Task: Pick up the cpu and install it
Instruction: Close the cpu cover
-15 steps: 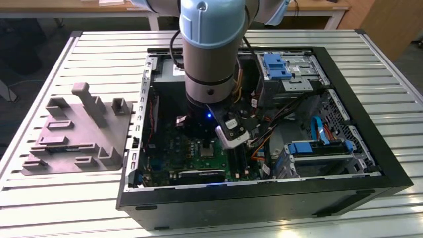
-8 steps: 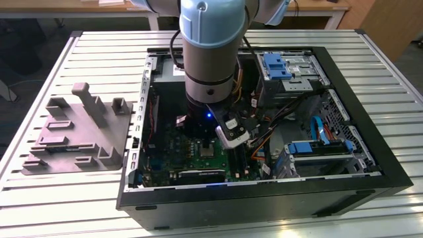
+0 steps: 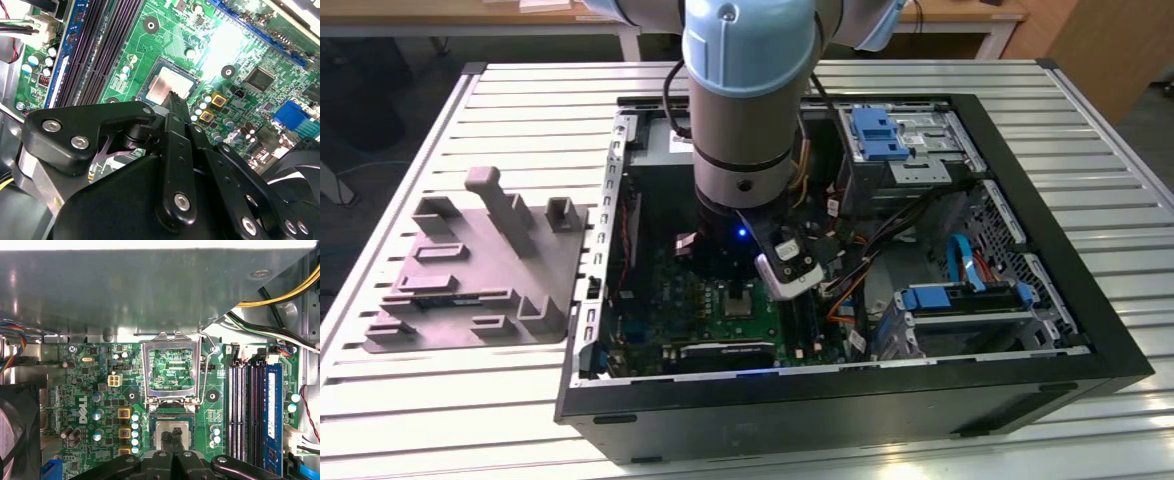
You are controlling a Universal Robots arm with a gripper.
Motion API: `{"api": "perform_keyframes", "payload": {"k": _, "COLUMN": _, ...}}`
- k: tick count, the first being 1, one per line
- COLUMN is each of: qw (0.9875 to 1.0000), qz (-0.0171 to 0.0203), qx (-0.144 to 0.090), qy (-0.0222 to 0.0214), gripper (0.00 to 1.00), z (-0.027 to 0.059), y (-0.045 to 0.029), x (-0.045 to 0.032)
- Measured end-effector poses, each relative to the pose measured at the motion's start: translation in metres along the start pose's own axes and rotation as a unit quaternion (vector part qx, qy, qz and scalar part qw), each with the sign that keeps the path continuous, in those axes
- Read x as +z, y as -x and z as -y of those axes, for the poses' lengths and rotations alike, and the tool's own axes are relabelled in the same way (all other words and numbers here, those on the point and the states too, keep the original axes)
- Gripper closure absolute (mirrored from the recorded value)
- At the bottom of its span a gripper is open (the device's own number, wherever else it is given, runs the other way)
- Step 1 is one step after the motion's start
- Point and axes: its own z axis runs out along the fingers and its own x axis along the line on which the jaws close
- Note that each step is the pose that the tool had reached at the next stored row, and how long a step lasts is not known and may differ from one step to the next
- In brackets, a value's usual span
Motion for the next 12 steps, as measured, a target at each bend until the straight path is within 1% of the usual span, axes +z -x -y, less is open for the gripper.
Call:
{"api": "perform_keyframes", "payload": {"k": 3, "qw": 1.0000, "qz": 0.0000, "qx": 0.000, "qy": 0.0000, "gripper": 0.89, "z": 0.0000, "y": 0.0000, "x": 0.0000}}
{"api": "perform_keyframes", "payload": {"k": 5, "qw": 1.0000, "qz": -0.0001, "qx": 0.000, "qy": -0.0001, "gripper": 0.89, "z": 0.0000, "y": 0.0000, "x": -0.0014}}
{"api": "perform_keyframes", "payload": {"k": 7, "qw": 1.0000, "qz": 0.0000, "qx": 0.000, "qy": 0.0000, "gripper": 0.89, "z": 0.0000, "y": -0.0001, "x": -0.0056}}
{"api": "perform_keyframes", "payload": {"k": 12, "qw": 1.0000, "qz": 0.0000, "qx": 0.000, "qy": -0.0001, "gripper": 0.89, "z": 0.0000, "y": -0.0004, "x": -0.0208}}
